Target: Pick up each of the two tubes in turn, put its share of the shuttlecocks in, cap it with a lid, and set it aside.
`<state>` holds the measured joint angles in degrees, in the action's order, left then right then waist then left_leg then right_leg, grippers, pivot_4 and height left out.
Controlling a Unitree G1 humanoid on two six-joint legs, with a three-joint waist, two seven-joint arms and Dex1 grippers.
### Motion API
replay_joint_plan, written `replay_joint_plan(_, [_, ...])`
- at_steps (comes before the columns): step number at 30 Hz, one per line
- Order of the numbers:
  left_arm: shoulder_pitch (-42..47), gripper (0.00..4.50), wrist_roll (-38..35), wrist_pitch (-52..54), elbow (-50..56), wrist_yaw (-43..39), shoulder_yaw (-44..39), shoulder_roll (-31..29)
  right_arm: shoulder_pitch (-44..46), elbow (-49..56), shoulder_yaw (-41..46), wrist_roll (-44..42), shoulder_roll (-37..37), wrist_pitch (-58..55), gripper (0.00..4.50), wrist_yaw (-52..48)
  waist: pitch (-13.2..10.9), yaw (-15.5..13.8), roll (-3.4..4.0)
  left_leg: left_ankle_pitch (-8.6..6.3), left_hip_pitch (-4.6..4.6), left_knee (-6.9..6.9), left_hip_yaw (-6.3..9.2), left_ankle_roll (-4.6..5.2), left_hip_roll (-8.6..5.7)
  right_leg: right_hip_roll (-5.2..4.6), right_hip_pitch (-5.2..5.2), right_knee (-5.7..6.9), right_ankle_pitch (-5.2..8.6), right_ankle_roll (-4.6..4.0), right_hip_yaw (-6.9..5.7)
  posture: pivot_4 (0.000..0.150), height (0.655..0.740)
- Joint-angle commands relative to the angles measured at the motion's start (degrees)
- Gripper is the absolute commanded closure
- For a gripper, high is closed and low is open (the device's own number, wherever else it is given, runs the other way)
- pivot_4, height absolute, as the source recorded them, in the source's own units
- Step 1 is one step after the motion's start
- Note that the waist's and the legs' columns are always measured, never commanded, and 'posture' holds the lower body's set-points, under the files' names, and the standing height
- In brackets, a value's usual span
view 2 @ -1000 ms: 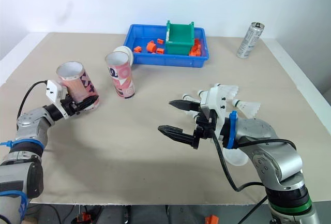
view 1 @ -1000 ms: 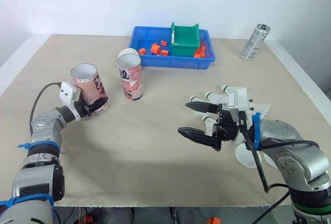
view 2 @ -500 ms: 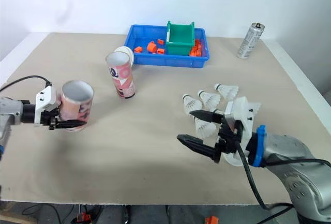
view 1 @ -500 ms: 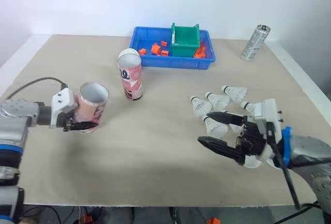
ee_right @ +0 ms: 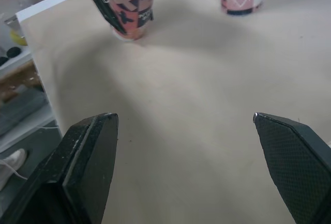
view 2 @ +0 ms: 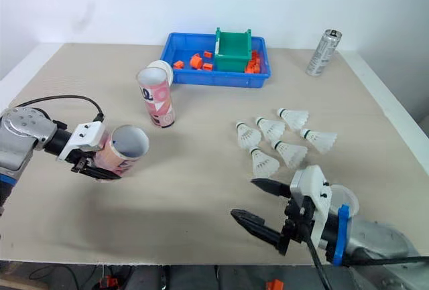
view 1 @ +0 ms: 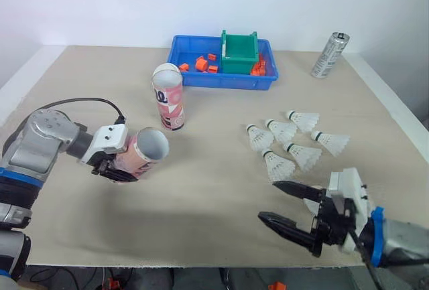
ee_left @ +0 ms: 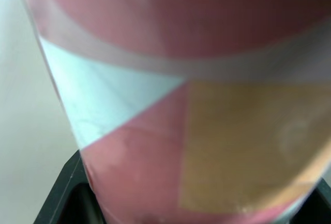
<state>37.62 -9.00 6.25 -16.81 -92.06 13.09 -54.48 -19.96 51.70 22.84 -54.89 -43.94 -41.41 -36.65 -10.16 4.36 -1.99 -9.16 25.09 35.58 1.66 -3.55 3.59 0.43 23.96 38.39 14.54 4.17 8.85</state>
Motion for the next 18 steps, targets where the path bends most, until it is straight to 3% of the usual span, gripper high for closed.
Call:
replay_joint_plan(1, [0.0,1.51,0.1,-0.5,0.8,-0.4,2.4,-0.6,1.3,-0.1,-0.8,2.1,1.5,1.2,0.0,4.3,0.0,0.0,-0.01,0.0,0.0,0.02,0.0,0.0,-0.01,-0.01,0.0,0.0,-0.01,0.01,0.0,0.15,0.7309])
replay_joint_plan(9, [1.4,1.51,0.5,-2.2,0.8,-0.4,7.7,-1.6,3.2,-3.6,-7.2,10.2,5.5,2.1,0.0,10.1,0.1,0.0,0.13,0.01,-0.05,0.14,-0.01,0.01,-0.02,-0.04,-0.08,0.0,-0.06,0.01,0.0,0.15,0.7309])
replay_joint_plan(18, [2.2,1.51,-0.3,-0.7,1.7,-0.4,8.3,0.6,7.3,-10.1,-12.0,19.8,10.5,5.0,0.0,15.0,0.2,0.0,0.28,0.0,-0.03,0.12,-0.02,0.01,-0.03,-0.04,-0.07,0.0,-0.03,0.01,0.0,0.15,0.7309])
